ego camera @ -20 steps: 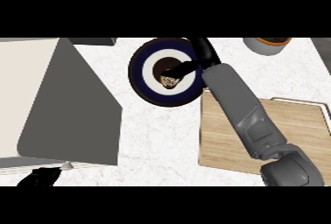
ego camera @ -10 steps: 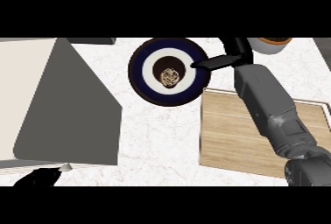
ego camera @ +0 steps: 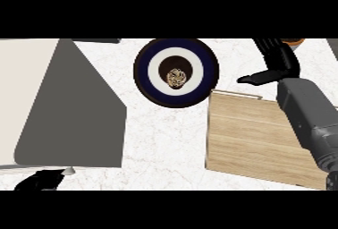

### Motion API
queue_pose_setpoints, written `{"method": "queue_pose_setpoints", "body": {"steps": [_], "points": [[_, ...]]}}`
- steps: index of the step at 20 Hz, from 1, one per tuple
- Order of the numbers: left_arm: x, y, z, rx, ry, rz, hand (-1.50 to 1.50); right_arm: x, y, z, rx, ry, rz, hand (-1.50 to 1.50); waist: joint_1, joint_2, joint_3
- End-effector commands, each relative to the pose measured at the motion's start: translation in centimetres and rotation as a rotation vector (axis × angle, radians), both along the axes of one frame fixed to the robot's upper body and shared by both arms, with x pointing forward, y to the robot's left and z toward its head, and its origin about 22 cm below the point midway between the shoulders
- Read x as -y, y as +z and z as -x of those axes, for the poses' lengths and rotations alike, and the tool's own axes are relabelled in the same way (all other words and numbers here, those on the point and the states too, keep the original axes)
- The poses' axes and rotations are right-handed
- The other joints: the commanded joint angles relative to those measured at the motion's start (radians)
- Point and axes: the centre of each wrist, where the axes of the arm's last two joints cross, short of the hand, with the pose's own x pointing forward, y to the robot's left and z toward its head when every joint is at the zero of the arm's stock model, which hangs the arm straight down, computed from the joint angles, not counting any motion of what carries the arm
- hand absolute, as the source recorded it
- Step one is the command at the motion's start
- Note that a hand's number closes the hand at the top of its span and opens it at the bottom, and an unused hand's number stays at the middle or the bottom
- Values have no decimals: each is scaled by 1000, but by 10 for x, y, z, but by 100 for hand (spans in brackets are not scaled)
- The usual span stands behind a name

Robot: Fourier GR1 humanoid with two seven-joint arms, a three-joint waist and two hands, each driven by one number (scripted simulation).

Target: Pick the cupcake from the tray and place it in the plate

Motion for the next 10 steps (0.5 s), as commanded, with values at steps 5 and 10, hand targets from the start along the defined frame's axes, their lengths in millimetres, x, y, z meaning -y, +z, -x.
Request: {"method": "queue_pose_setpoints", "body": {"steps": [5,10], "points": [[10,21,-27,30,-34,-2,0,45,-20,23,37,41,48,-150,9,9,6],[10,22,-34,37,-38,-5,0,34,-12,15,43,16,56,-150,21,17,6]]}}
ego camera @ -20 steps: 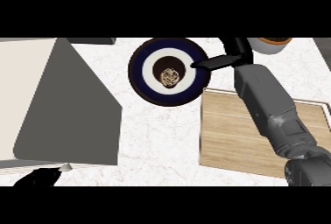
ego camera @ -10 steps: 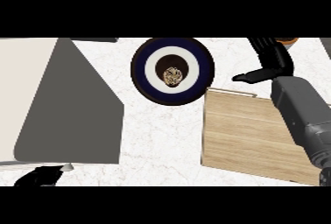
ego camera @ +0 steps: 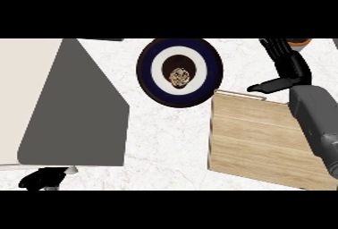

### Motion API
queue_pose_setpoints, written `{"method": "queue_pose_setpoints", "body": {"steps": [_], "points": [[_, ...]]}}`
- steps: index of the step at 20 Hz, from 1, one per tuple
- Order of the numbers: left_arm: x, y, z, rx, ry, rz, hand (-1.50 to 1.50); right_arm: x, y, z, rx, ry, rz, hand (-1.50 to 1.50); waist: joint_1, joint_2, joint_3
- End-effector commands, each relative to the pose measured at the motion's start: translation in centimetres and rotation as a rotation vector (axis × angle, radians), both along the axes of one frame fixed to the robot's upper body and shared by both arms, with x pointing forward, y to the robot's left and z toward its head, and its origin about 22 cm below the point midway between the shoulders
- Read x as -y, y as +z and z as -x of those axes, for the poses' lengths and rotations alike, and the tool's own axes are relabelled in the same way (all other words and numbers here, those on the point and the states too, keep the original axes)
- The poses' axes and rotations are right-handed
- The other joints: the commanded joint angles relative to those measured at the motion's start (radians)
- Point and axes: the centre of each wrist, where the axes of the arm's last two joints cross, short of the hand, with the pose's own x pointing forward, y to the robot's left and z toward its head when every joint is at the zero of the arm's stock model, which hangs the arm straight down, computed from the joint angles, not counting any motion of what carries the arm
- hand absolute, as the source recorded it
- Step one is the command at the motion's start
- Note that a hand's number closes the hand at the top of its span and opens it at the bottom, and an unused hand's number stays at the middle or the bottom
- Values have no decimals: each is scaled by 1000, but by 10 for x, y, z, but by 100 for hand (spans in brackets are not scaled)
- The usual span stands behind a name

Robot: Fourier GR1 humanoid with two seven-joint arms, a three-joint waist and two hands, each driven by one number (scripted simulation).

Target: Pick the cupcake from the tray and place it in the plate

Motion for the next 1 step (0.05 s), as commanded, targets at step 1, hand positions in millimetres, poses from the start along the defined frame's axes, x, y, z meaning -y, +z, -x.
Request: {"method": "queue_pose_setpoints", "body": {"steps": [1], "points": [[5,20,-29,46,2,11,0,9,-10,8,59,23,-37,-150,-4,3,4]]}}
